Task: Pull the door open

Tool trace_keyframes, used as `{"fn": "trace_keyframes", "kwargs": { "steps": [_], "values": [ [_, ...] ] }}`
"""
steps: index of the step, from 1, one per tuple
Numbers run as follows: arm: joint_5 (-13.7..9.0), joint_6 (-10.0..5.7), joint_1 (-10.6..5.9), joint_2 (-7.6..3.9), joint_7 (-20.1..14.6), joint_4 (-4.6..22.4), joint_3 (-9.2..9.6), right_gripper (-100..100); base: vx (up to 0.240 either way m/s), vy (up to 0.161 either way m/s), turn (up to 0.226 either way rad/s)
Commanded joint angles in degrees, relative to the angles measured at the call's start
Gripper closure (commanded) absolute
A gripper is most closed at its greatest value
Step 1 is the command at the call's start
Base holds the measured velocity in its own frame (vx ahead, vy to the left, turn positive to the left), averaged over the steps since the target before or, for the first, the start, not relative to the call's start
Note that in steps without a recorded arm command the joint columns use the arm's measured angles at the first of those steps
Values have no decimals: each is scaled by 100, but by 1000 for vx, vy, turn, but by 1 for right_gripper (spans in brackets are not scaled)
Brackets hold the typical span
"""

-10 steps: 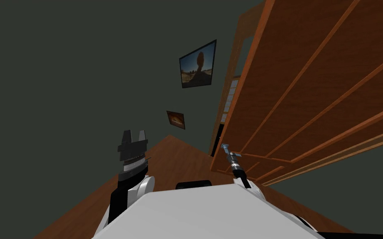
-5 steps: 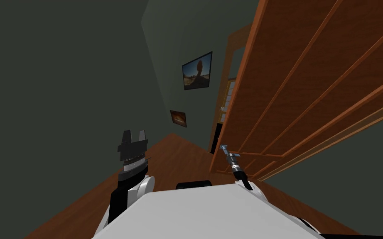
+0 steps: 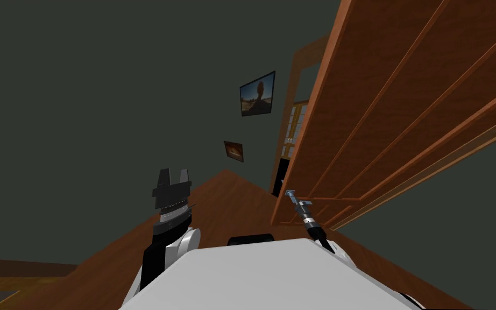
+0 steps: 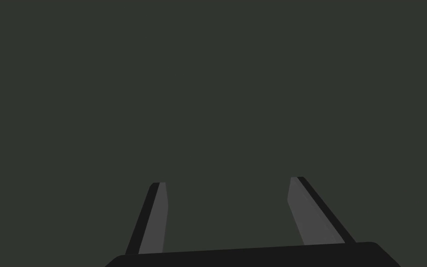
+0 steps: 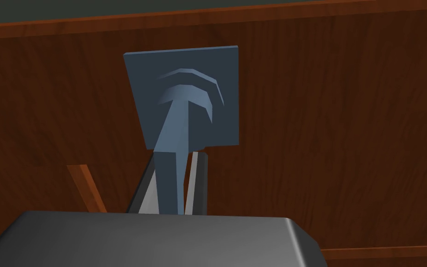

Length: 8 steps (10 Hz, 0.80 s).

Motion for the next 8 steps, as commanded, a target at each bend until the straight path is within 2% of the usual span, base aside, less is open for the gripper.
{"fn": "trace_keyframes", "kwargs": {
  "steps": [1,3,4,5,6,8],
  "values": [
    [80,-164,45,-79,-121,53,37,100,-198,-53,84],
    [209,-346,149,-176,-292,56,108,100,-208,-28,63],
    [174,-295,94,-151,-233,86,92,100,-90,-3,2],
    [243,-478,196,-205,-313,149,91,100,-132,-59,190],
    [260,-523,219,-219,-332,159,88,100,-216,-100,168],
    [352,-778,353,-303,-436,216,75,100,-249,-71,177]
  ]
}}
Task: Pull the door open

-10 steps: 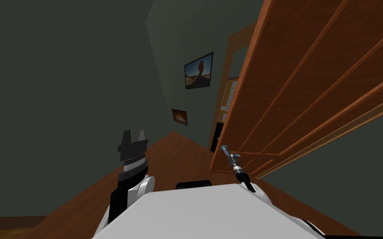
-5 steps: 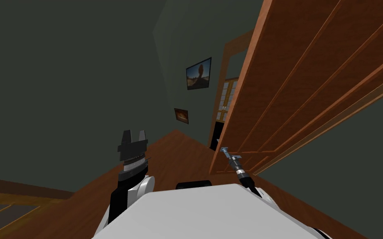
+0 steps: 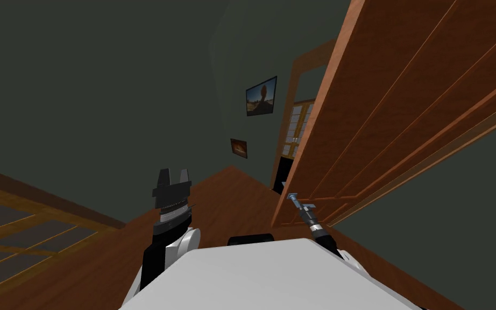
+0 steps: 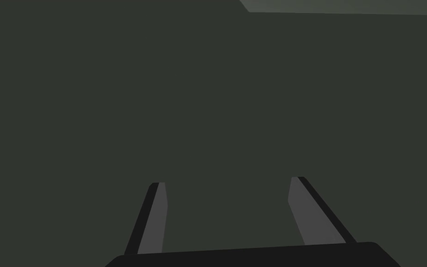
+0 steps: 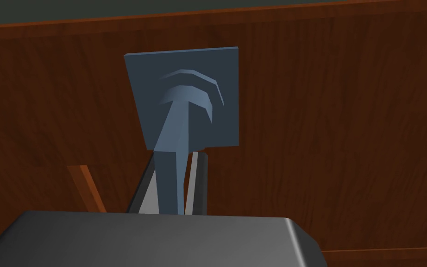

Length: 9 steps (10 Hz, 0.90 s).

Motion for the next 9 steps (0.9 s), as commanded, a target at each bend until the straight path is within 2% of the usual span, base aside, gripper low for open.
{"fn": "trace_keyframes", "kwargs": {
  "steps": [1,5,6,9],
  "values": [
    [69,-205,97,-55,-77,102,-5,100,-204,-69,164],
    [198,-562,284,-172,-222,182,-23,100,-186,-73,138],
    [189,-509,223,-145,-191,221,-6,100,-76,-18,22],
    [213,-606,211,-173,-204,316,-2,100,-154,-64,155]
  ]
}}
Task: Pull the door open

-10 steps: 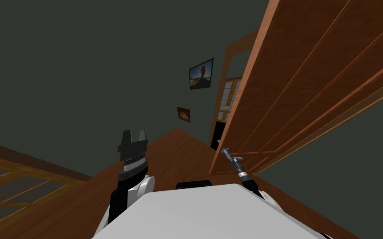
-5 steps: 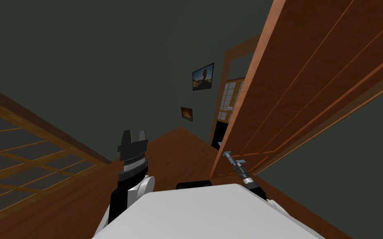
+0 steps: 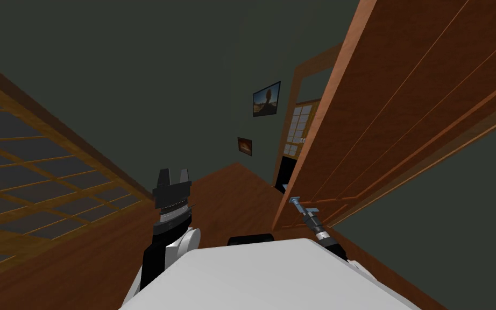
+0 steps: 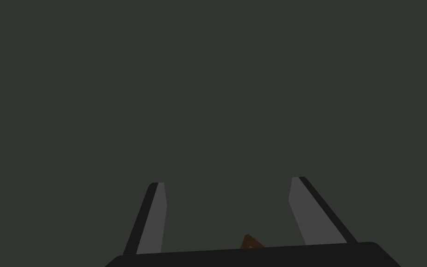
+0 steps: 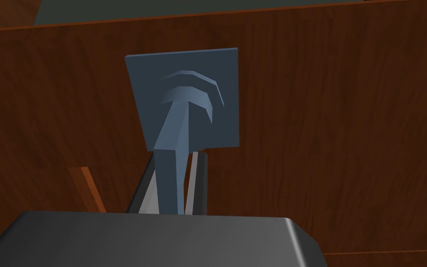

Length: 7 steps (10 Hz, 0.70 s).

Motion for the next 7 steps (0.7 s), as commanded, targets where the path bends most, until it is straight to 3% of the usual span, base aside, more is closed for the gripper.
{"fn": "trace_keyframes", "kwargs": {
  "steps": [1,7],
  "values": [
    [11,-43,10,-14,-7,52,3,100,-226,-52,156],
    [46,-198,-31,-79,-33,204,3,100,-212,-82,161]
  ]
}}
